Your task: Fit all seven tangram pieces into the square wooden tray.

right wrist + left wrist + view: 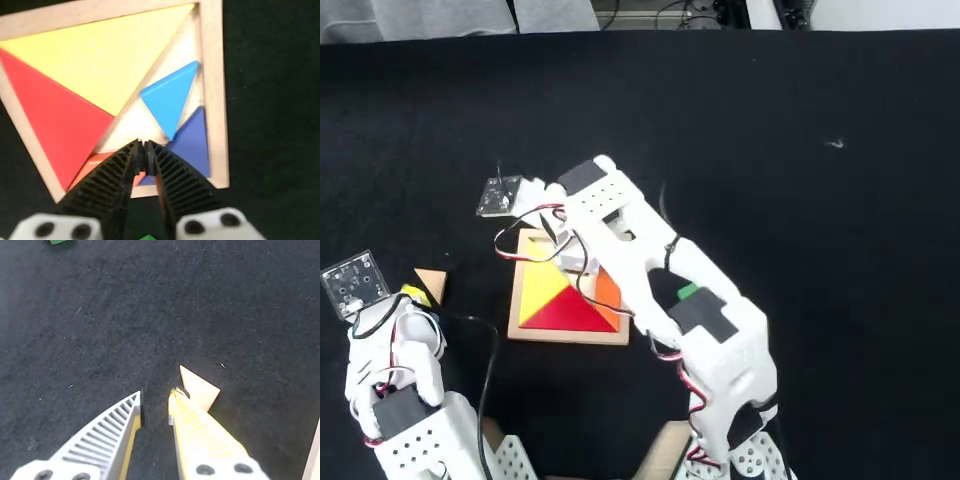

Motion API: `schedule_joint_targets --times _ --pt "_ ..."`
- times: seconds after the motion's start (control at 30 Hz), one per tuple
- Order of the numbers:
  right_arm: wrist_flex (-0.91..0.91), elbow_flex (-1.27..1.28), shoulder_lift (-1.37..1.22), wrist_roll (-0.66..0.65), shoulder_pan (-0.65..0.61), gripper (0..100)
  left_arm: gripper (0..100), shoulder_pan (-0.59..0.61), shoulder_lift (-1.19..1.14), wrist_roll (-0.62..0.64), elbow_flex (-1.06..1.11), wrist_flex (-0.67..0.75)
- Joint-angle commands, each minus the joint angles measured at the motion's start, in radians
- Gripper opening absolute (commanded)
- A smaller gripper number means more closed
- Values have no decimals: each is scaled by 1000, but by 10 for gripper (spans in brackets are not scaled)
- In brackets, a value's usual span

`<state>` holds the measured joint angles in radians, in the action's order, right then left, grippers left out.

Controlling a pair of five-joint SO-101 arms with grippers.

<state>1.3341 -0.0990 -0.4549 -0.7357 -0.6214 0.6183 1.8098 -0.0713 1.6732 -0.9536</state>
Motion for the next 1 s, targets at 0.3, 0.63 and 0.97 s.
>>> schedule_joint_targets --times 0.3,0.63,0.97 --pt "-41 -62 -107 21 -29 11 102 4 12 -2 -7 20" --pt "-37 -220 -209 21 -31 11 102 4 12 -2 -7 18" --pt "-35 -321 -246 21 -40 11 102 -18 12 -2 -7 14"
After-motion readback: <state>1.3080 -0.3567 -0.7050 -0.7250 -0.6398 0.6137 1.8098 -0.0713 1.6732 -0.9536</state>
